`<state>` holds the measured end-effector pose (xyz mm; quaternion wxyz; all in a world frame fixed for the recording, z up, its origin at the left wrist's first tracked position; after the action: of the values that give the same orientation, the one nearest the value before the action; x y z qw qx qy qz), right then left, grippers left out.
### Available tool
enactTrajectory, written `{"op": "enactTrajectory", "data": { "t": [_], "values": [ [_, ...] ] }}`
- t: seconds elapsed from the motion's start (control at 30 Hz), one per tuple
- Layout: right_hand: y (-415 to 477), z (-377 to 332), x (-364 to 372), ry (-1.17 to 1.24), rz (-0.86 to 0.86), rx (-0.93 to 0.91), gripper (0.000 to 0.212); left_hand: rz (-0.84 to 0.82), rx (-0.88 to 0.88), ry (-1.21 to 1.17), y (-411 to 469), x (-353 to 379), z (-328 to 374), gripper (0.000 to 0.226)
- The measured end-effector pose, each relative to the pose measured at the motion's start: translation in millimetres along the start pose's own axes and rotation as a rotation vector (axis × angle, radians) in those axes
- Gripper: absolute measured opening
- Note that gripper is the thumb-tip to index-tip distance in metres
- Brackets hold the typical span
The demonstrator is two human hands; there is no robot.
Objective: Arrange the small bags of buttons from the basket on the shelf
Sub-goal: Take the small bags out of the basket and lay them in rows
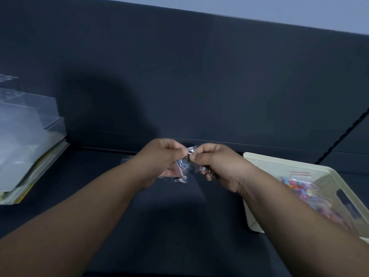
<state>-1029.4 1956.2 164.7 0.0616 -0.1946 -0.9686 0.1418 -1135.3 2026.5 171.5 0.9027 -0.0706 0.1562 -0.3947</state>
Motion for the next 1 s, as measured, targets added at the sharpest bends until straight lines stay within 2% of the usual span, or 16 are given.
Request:
{"op": "enactTrajectory", "data": {
  "t": [0.13,0.2,0.3,0.43,0.6,0.7,0.87,0.93,1.0],
  "values": [
    [13,7,23,0.017,0.033,0.002,0.025,-0.013,-0.051,-0.045,-1,-25,-22,0.01],
    [17,11,34,0.011,0.026,0.01,0.022,-0.023,-0.031,0.038,0,-37,-31,0.003],
    [25,22,49,-0.025,0.004,0.043,0.019,-0.019,-0.037,0.151,0,-50,-46,0.008],
    [35,40,65,0.005,0.012,0.111,0.018,0.007,-0.089,0.167,1,-64,-65,0.011],
    [48,54,74,0.122,0.049,0.144,0.023,0.17,-0.188,0.09,-2,-96,-96,0.013],
    [51,66,77,0.057,0.028,0.18,0.023,0.262,-0.25,0.1,-8,-115,-117,0.011],
    [54,79,79,-0.061,0.044,0.163,0.023,0.348,-0.177,0.65,-17,-132,-124,0.01],
    [56,80,81,-0.151,0.046,0.125,0.022,0.375,-0.148,0.759,-21,-132,-124,0.013],
    [56,83,84,-0.186,0.05,0.11,0.024,0.39,-0.058,0.813,-23,-129,-122,0.025]
  ]
}}
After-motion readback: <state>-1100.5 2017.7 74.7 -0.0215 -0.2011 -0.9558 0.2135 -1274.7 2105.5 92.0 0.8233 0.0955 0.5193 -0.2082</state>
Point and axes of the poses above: each hand's wrist, its own y-axis towards the middle knuckle, its own x-axis out of the palm, z = x × y, the point moved 9 cm from there along y, towards the middle knuckle, and after that the axes turned 9 degrees about y, right-handed, at the moved point
